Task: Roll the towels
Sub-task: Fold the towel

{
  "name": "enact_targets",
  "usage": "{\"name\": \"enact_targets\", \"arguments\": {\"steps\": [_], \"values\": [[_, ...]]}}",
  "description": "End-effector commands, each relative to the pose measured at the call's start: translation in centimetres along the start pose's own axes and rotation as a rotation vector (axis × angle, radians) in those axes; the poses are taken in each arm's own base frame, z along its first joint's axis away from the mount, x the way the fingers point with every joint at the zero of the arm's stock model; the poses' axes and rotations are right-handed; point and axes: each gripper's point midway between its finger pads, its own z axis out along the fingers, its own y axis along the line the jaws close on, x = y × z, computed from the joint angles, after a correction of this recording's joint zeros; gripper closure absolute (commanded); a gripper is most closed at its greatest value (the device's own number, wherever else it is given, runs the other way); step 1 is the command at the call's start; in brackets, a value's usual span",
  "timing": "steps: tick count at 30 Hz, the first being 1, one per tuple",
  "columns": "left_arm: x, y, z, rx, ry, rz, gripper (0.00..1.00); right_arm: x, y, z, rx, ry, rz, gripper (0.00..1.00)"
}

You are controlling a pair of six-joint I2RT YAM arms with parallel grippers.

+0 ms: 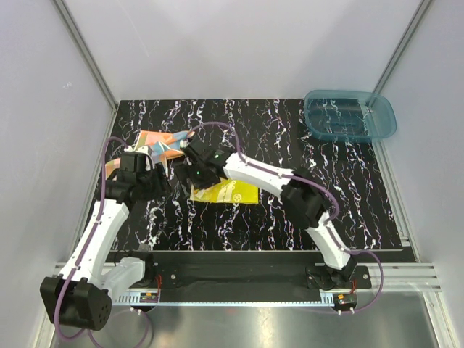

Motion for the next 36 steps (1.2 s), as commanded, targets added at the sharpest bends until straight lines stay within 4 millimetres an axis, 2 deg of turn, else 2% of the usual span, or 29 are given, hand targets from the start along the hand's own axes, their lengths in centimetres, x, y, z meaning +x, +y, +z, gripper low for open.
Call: {"name": "enact_targets", "arguments": {"steps": [1, 2, 3, 5, 8, 9, 10, 11, 12, 14, 15, 16, 17, 19, 21, 23, 29, 36], "values": [[-1.3, 0.9, -0.2, -0.062, -0.046, -0.012, 0.42, -6.5, 2.1, -10.2, -0.038, -0.239, -0.043, 0.05], [-1.5, 1.2, -0.1, -0.083, -0.055, -0.014, 0.42, -6.6, 2.2, -11.3, -0.043, -0.254, -0.044, 0.02], [-1.6, 1.1, 0.0, -0.080, -0.052, -0.017, 0.43, -6.6, 2.2, -13.1, -0.048, -0.275, -0.046, 0.00], [-1.6, 0.3, 0.3, -0.044, -0.037, -0.023, 0.43, -6.4, 1.2, -14.7, -0.027, -0.289, -0.029, 0.00], [-1.8, -1.0, 1.0, 0.008, -0.002, -0.036, 0.45, -4.5, -2.6, -16.1, 0.043, -0.272, 0.050, 0.04], [-2.3, -1.4, 1.3, 0.016, 0.005, -0.038, 0.45, -2.5, -4.4, -16.0, 0.066, -0.237, 0.099, 0.08], [-2.5, -1.7, 1.5, 0.028, 0.011, -0.043, 0.46, -1.6, -5.6, -15.8, 0.071, -0.217, 0.132, 0.10], [-2.7, -2.2, 1.7, 0.036, 0.015, -0.037, 0.46, -1.1, -7.9, -15.9, 0.099, -0.206, 0.184, 0.11], [-3.4, -2.8, 2.1, 0.041, 0.020, -0.029, 0.46, 1.0, -9.8, -15.4, 0.133, -0.164, 0.227, 0.12], [-3.5, -4.1, 2.7, 0.050, 0.039, 0.008, 0.46, 2.6, -12.9, -15.2, 0.180, -0.130, 0.283, 0.15], [-3.4, -4.1, 3.9, 0.021, 0.068, 0.021, 0.46, 4.2, -14.1, -14.7, 0.204, -0.093, 0.296, 0.16], [-4.3, -5.0, 4.0, 0.022, 0.056, 0.041, 0.46, 4.9, -14.9, -14.5, 0.225, -0.078, 0.308, 0.17], [-3.6, -5.7, 5.3, 0.003, 0.097, 0.068, 0.46, 5.8, -16.1, -14.0, 0.249, -0.050, 0.325, 0.18], [-4.5, -6.8, 6.3, -0.012, 0.096, 0.082, 0.46, 6.6, -16.7, -13.3, 0.254, -0.024, 0.333, 0.19], [-4.0, -7.6, 8.1, -0.020, 0.140, 0.093, 0.46, 7.4, -17.4, -12.1, 0.253, 0.008, 0.340, 0.19], [-3.9, -8.4, 9.6, -0.024, 0.161, 0.101, 0.47, 7.4, -17.5, -11.2, 0.245, 0.013, 0.340, 0.20], [-3.6, -8.9, 12.2, -0.074, 0.172, 0.143, 0.47, 8.6, -18.9, -8.1, 0.279, 0.073, 0.344, 0.21], [-2.2, -8.6, 14.8, -0.114, 0.195, 0.196, 0.47, 12.2, -20.2, -6.3, 0.313, 0.152, 0.370, 0.23]]}}
